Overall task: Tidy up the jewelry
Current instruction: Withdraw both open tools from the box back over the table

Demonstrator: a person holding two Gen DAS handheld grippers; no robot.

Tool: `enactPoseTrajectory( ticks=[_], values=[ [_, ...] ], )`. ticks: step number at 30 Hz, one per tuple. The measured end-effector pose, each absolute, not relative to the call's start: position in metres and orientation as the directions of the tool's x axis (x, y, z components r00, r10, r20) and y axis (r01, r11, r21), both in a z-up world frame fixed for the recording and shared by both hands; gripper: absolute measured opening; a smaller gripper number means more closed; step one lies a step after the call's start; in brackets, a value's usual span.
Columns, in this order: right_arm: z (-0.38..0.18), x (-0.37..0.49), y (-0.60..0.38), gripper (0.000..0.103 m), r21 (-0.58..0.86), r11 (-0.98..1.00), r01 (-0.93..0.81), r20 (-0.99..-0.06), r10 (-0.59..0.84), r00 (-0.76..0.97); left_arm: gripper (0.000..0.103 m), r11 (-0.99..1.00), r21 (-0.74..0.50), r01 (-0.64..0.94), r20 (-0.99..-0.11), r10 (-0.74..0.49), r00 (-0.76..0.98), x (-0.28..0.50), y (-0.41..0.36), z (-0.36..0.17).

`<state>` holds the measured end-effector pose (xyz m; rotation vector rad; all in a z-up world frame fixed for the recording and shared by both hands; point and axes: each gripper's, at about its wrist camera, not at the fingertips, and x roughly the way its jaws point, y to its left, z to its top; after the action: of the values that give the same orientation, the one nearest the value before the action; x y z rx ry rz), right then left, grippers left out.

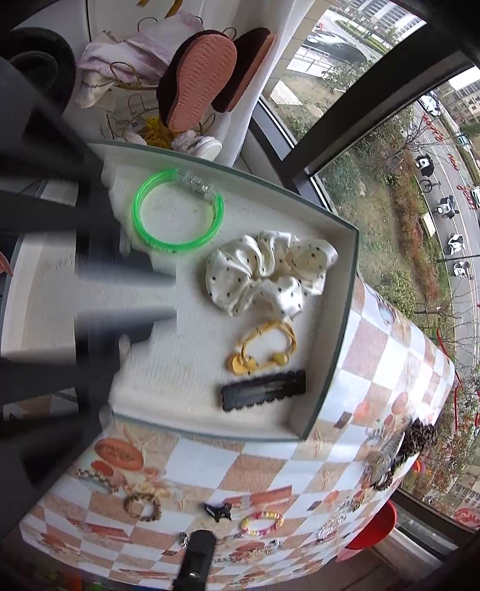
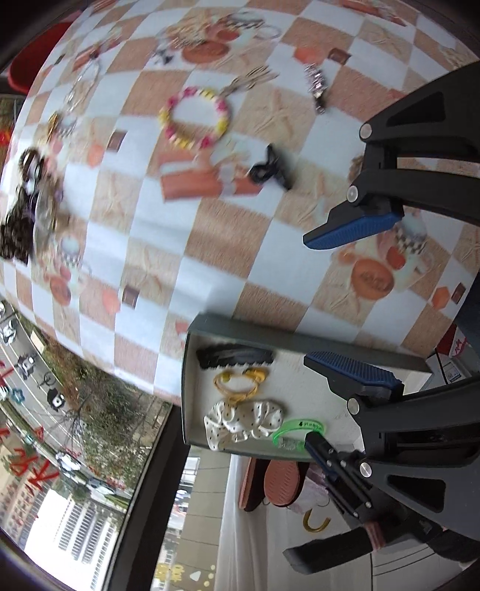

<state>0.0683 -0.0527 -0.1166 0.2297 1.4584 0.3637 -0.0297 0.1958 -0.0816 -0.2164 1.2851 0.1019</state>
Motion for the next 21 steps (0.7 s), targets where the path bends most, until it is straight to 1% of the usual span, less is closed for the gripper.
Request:
enactPoseTrajectory(
  ticks=[4, 7, 9, 11, 13, 15, 16, 21],
  values=[
    [-0.116, 0.057, -0.086, 0.063, 0.364, 0.931, -0.03, -0.927, 0.365, 0.089, 0.103, 0.979, -0.119, -0.165, -0.954, -0.067, 0.293, -0.022, 0.181, -0.089],
    [-0.115, 0.05, -0.107, 0.063, 0.357, 0.934, 0.01, -0.93, 0.354, 0.103, 0.103, 0.988, -0.098, -0.116, -0.95, -0.059, 0.306, -0.014, 0.162, -0.097],
    [-0.114, 0.046, -0.12, 0.067, 0.354, 0.935, 0.036, -0.931, 0.348, 0.11, 0.103, 0.993, -0.078, -0.086, -0.947, -0.047, 0.318, -0.009, 0.147, -0.1],
    [-0.112, 0.043, -0.132, 0.077, 0.352, 0.934, 0.06, -0.931, 0.343, 0.122, 0.103, 0.996, -0.059, -0.059, -0.945, -0.037, 0.325, -0.005, 0.134, -0.102],
    [-0.111, 0.041, -0.146, 0.078, 0.348, 0.933, 0.086, -0.932, 0.336, 0.135, 0.103, 0.999, -0.04, -0.028, -0.945, -0.029, 0.327, 0.0, 0.119, -0.106],
    [-0.11, 0.039, -0.157, 0.078, 0.341, 0.934, 0.107, -0.935, 0.326, 0.141, 0.103, 0.999, -0.048, 0.008, -0.943, -0.048, 0.33, 0.005, 0.104, -0.11],
    [-0.11, 0.038, -0.163, 0.08, 0.337, 0.934, 0.12, -0.937, 0.32, 0.143, 0.103, 0.998, -0.055, 0.021, -0.941, -0.059, 0.332, 0.007, 0.099, -0.111],
    [-0.109, 0.031, -0.192, 0.08, 0.319, 0.932, 0.175, -0.943, 0.294, 0.156, 0.103, 0.996, -0.059, 0.069, -0.935, -0.079, 0.347, 0.023, 0.069, -0.12]
  ],
)
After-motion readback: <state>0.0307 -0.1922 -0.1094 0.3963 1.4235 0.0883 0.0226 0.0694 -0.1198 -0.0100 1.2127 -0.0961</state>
